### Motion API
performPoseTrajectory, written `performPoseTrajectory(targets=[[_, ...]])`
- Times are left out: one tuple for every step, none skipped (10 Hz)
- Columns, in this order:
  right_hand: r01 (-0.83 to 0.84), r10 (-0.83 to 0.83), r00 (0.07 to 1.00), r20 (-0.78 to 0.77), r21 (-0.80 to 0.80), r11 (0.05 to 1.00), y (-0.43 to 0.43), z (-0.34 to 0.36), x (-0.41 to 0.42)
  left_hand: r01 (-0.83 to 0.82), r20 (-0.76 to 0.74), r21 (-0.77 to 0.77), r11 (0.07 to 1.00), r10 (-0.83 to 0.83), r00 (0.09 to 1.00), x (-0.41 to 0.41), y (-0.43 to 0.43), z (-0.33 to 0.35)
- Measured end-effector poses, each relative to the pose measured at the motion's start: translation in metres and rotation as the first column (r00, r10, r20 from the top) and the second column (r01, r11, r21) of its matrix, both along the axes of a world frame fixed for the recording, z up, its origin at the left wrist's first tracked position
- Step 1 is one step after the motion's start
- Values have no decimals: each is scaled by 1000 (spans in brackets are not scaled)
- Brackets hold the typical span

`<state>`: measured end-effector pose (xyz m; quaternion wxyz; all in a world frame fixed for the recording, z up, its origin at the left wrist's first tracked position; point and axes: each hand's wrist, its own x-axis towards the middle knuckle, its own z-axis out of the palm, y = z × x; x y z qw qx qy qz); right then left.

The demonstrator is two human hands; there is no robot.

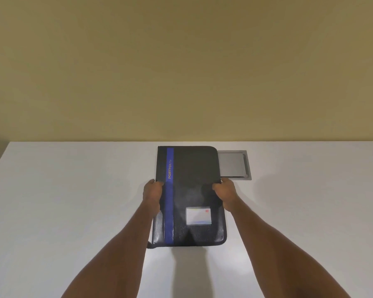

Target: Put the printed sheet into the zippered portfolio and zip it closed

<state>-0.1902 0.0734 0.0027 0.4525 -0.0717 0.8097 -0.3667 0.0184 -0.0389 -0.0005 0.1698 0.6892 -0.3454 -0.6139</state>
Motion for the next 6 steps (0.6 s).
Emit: performPoseTrajectory(targets=[[13,-13,999,32,-7,1000,0,-5,3,3,12,-29,1000,-2,1000,-1,-1,-4],[1,-1,1000,19,-23,1000,3,-5,9,74,55,-76,994,-69,996,4,3,-2],[-168,184,956,-227,88,982,7,-3,19,261,178,-138,955,-236,955,9,13,-1],[-386,478,738,-477,283,878,18,-1,42,451,391,-235,861,-341,855,19,32,0],[-513,576,615,-538,282,811,30,-3,67,629,563,-289,721,-404,721,34,54,-7],[-597,639,520,-566,294,747,45,-6,95,774,672,-283,566,-459,581,47,78,-11]])
